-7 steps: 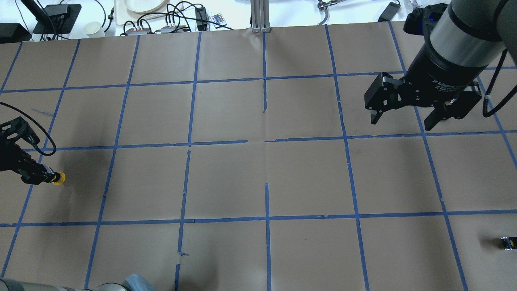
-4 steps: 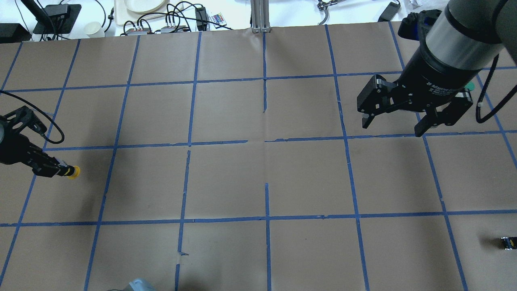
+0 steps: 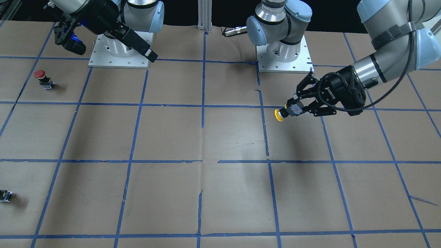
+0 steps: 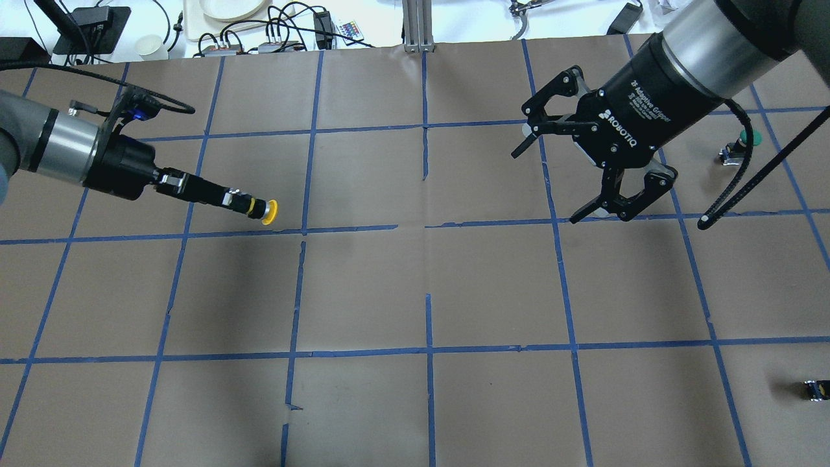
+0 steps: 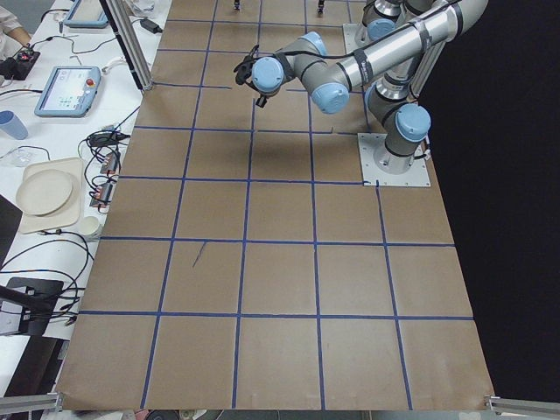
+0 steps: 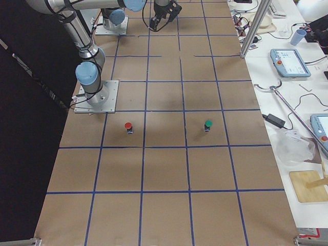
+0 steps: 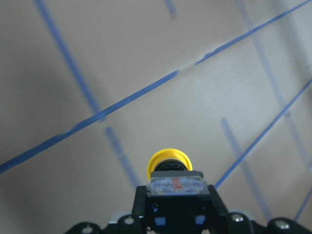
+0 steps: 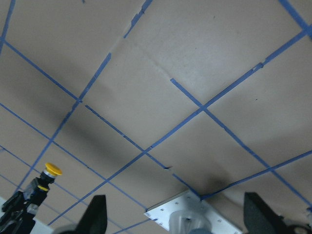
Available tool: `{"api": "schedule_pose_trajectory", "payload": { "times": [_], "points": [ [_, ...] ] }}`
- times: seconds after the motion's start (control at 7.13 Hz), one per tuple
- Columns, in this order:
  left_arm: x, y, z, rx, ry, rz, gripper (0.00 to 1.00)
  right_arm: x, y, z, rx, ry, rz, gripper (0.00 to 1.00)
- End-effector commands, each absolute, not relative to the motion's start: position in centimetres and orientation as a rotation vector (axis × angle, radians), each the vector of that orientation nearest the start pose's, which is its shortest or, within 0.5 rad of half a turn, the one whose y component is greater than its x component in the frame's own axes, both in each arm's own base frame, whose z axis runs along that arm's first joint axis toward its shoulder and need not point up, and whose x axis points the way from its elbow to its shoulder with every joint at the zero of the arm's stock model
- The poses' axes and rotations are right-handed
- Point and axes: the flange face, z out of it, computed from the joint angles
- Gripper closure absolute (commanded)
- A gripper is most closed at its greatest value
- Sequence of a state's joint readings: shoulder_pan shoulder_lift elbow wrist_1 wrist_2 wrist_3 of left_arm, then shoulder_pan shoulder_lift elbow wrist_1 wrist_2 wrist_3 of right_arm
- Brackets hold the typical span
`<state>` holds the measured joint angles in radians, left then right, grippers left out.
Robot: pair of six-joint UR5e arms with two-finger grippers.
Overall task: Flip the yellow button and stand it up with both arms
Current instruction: 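Lift the yellow button with the left gripper while the right gripper rotates upward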
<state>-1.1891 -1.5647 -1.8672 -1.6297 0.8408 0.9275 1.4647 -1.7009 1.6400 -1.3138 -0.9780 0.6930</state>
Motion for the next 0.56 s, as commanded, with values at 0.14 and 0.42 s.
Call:
{"api": "schedule_pose_trajectory", "payload": {
  "times": [0.14, 0.42],
  "points": [
    [-11.5, -48.4, 42.2, -0.318, -1.995, 0.298, 0.92, 11.4, -44.4, 50.4, 1.222, 1.93, 0.702, 0.0],
    [-13.3, -47.9, 44.6, -0.32, -1.881, 0.382, 0.92, 11.9, -43.9, 50.4, 1.225, 1.877, 0.763, 0.0]
  ]
}}
